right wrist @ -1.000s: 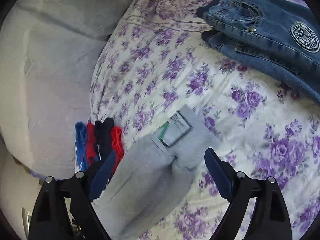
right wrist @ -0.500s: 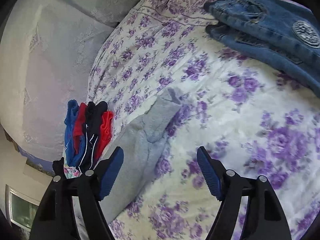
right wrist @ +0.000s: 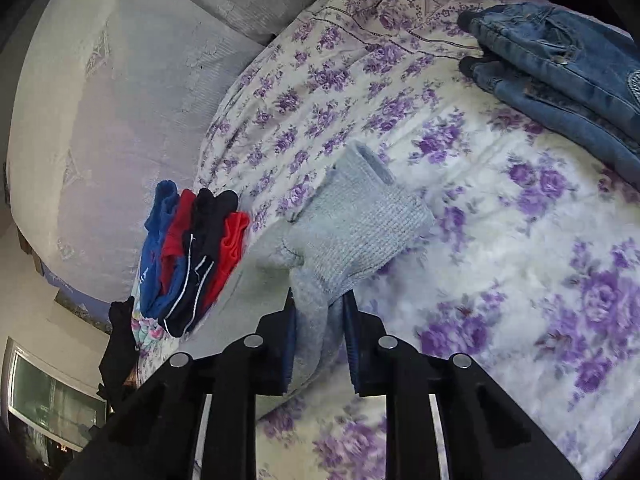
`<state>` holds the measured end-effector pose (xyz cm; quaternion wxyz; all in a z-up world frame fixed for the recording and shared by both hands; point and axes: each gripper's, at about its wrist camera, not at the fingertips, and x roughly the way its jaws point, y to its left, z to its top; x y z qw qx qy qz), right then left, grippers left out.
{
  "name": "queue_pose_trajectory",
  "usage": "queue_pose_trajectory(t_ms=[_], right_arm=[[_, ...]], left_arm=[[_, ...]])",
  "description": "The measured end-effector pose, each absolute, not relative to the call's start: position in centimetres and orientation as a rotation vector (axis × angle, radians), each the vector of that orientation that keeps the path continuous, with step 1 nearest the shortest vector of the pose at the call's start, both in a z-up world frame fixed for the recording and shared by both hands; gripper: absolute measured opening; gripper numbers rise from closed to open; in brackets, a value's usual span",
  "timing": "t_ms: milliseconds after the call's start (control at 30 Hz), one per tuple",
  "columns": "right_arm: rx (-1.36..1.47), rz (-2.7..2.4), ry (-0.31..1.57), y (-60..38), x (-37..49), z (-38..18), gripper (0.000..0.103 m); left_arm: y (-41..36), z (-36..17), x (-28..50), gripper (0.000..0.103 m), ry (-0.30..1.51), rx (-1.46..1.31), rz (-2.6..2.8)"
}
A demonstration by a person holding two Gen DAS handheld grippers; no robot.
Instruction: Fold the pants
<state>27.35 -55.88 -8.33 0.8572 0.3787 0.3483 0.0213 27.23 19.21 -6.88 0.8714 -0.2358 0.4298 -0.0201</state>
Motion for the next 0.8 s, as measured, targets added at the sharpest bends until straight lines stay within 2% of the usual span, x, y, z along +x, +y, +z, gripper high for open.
queue_pose_trajectory(t_ms=[100,167,233,267,300,400,600,700,800], right_arm=[[0.827,-0.002,0.851,-57.3,27.5,-12.3,0.019],[0.874,0.026,0.822,-57.9,27.2,-12.7,0.019],[0.868,0.016,0.809,-57.4,26.9,-11.9,0.027],[0.837,0.005,0.815,-57.0,26.8,-11.4,0.027],[0.814,-0.004,0.820,-56.8,26.6,-11.1,0.033],[0.783,-0.050,0.785,-56.9,25.3,-9.8,0.042],[0.546,-0.118,0.651,-54.2,23.5,-4.2,0.065],[0.439,-0.012,0.681,-50.8,26.2,-3.2,0.074],[0.447,0.027,0.819,-49.7,30.3,-5.6,0.076]], left_arm=[[20.0,-8.0,27.3,0.051,0.915,-0.520,-0.041],[20.1,-7.2,27.1,0.048,0.889,-0.544,-0.036],[19.4,-5.1,26.8,0.048,0.834,-0.518,-0.059],[19.0,-4.0,26.8,0.049,0.809,-0.494,-0.062],[18.5,-2.8,27.1,0.050,0.789,-0.465,-0.063],[17.1,-1.6,28.9,0.057,0.786,-0.394,-0.031],[14.8,-5.1,33.6,0.059,0.896,-0.175,0.128],[17.2,-7.1,35.1,0.068,0.955,-0.283,0.167],[19.3,-8.3,35.7,0.073,0.991,-0.390,0.141]])
